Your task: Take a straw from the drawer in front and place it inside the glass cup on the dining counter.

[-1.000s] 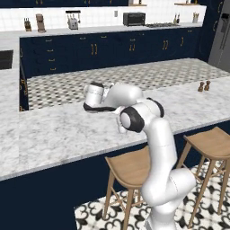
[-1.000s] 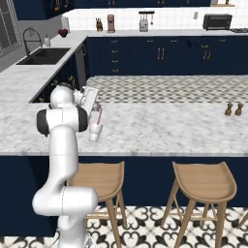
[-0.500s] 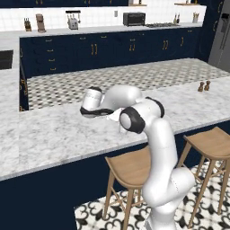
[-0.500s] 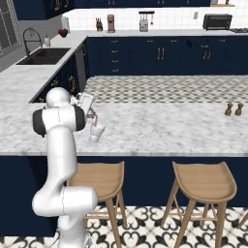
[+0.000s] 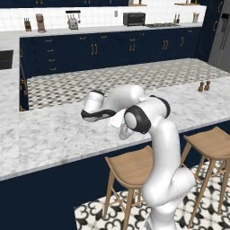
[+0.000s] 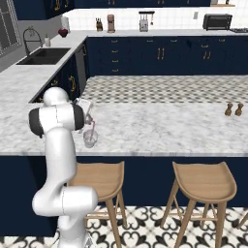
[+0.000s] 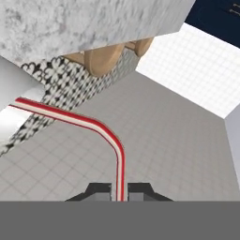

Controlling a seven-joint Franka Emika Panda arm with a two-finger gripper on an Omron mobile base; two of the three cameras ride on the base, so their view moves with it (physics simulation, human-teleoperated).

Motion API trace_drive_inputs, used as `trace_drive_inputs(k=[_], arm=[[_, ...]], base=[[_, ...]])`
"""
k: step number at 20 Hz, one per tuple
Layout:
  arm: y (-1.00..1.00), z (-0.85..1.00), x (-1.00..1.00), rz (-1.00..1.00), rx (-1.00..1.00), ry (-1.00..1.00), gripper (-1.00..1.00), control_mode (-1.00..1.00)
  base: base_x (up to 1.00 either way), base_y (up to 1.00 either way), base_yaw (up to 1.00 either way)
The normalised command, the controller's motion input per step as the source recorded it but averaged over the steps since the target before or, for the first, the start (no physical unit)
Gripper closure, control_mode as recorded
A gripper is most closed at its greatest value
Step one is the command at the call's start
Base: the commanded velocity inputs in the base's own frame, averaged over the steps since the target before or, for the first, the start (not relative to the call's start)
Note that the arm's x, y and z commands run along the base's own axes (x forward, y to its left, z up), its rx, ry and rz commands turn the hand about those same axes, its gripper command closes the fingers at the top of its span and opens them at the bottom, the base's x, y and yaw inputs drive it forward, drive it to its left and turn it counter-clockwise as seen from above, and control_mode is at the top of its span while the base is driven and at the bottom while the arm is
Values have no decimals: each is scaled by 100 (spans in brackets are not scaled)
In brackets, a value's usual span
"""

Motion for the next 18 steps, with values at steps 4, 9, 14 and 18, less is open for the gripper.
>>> trace_drive_inputs(k=[4,9,14,18], arm=[[5,-21,8,-4,0,0,100,-100],[40,-5,2,0,0,0,100,-100],[29,-10,0,-1,0,0,100,-100],[1,-26,1,-4,-2,0,100,-100]], base=[[0,0,0],[0,0,0],[0,0,0],[0,0,0]])
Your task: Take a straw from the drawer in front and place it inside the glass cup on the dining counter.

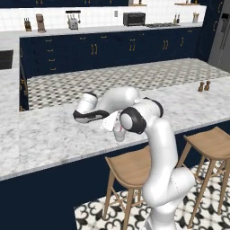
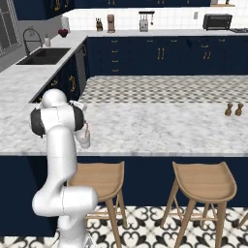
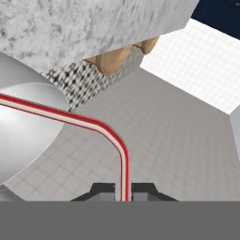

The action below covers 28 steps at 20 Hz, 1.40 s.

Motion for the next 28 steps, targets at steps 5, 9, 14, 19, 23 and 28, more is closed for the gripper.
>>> trace_drive_inputs(k=[5,9,14,19,23,28], arm=[[2,-21,7,-5,-5,0,-100,-100],[0,-1,12,-3,-3,0,-100,-100],[0,7,4,-2,0,0,-100,-100],[4,26,0,-1,1,0,-100,-100],[6,11,0,-1,6,1,-100,-100],[0,-4,0,-1,9,5,-100,-100]], base=[[0,0,0],[0,0,0],[0,0,0],[0,0,0],[0,0,0],[0,0,0]])
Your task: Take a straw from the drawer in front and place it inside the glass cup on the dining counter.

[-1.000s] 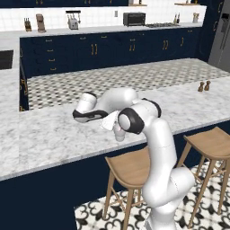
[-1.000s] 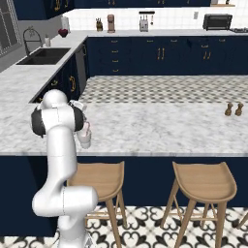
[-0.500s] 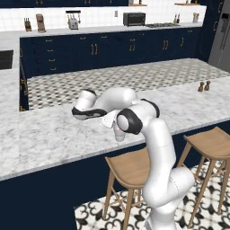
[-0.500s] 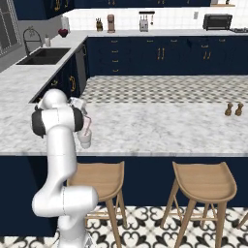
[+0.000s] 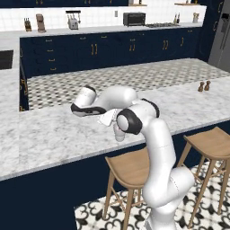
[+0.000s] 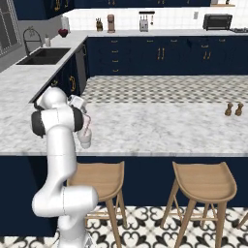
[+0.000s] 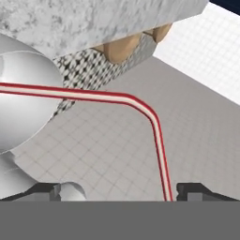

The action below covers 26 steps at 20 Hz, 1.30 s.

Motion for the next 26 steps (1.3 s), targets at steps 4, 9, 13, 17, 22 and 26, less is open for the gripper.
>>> trace_drive_inputs(k=[4,9,13,17,22,26], arm=[[0,-7,0,0,25,1,-100,-100],[0,0,0,3,33,0,-100,-100],[0,9,-9,4,28,-2,-100,-100],[0,41,-54,5,29,-8,-100,-100],[-8,47,-89,5,33,-14,-100,-100],[-47,34,-100,6,37,-24,-100,-100]], base=[[0,0,0],[0,0,0],[0,0,0],[0,0,0],[0,0,0],[0,0,0]])
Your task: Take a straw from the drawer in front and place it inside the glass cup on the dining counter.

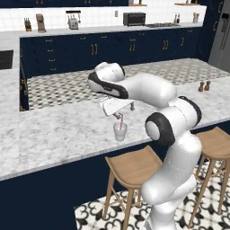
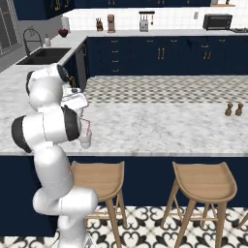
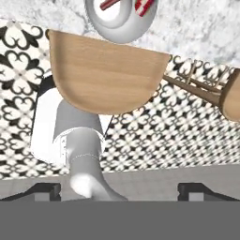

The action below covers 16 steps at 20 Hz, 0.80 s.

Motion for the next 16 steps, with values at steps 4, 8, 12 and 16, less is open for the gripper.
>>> trace_drive_inputs(k=[4,8,12,16], arm=[[-86,19,-93,6,34,-28,-100,-100],[-93,2,-75,5,25,-30,-100,-100],[-83,0,-49,1,21,-28,-100,-100],[-62,-8,-12,0,12,-24,-100,-100]], base=[[0,0,0],[0,0,0],[0,0,0],[0,0,0]])
